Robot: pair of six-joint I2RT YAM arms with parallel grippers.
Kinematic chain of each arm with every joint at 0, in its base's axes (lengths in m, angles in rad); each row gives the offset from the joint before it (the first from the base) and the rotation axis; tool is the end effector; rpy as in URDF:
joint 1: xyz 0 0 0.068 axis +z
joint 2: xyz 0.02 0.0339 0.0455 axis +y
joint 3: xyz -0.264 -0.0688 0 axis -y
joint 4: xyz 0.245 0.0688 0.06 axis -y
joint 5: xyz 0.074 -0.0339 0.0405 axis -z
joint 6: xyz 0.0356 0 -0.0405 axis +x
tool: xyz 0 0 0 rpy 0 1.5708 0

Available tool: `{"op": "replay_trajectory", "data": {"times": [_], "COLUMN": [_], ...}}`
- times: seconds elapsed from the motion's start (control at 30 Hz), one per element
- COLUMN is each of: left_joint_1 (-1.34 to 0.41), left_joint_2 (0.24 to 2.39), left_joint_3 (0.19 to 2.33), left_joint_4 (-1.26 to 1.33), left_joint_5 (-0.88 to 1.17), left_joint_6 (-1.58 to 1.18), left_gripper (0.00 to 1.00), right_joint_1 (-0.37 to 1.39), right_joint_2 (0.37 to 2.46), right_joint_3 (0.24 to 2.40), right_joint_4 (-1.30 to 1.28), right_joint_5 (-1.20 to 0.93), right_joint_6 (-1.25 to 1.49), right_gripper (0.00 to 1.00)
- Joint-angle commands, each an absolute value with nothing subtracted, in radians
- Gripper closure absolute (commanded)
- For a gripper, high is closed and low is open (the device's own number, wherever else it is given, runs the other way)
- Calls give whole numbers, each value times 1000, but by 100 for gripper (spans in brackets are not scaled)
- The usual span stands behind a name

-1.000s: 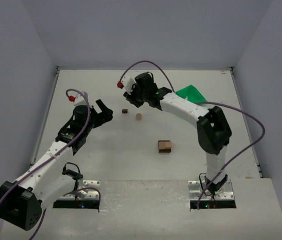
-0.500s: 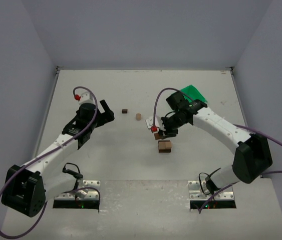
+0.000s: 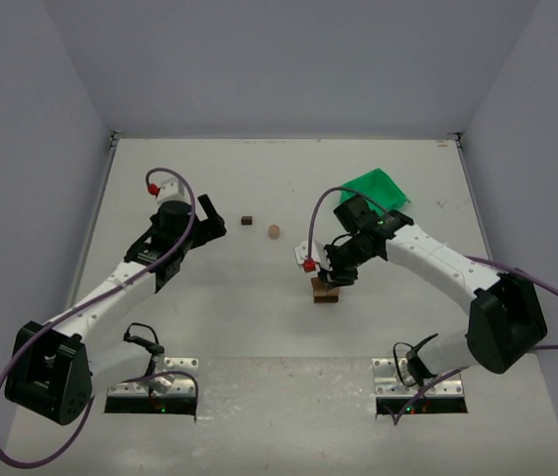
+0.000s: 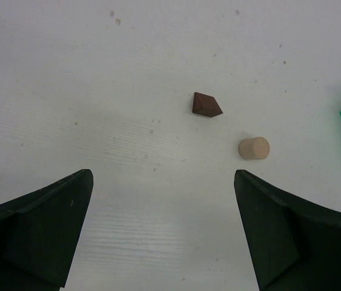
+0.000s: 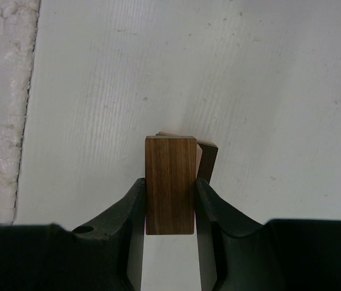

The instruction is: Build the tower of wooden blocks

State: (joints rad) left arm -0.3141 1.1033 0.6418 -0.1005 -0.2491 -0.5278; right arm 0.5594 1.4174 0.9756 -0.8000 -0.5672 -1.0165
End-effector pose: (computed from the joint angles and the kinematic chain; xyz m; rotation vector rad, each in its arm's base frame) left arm 0.2299 -0.0655 0.2360 -0.3713 2.0897 -0.2357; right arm 0.2106 0.1544 0.2254 -1.9508 1.7617 0.6466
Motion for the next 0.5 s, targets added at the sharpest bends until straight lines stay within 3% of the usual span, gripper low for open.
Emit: {"op": "replay_trajectory", "data": {"times": [0.0,0.47], "left_joint_1": [-307,-308], "left_joint_2": [1066,1108], "left_joint_3": [671,684], "left_joint_4": [-62,-55], "left_joint_5": [-276,-273], "left_joint_6": [-520,-517], "left_gripper": [0,0], "right_joint_1": [560,559], "right_joint_2": [1381,1316], "right_joint_3": [942,825], "right_joint_4": [-679,-564], "right_joint_5": [-549,-518], "right_joint_6": [-901,-861], "right_gripper": [92,89]}}
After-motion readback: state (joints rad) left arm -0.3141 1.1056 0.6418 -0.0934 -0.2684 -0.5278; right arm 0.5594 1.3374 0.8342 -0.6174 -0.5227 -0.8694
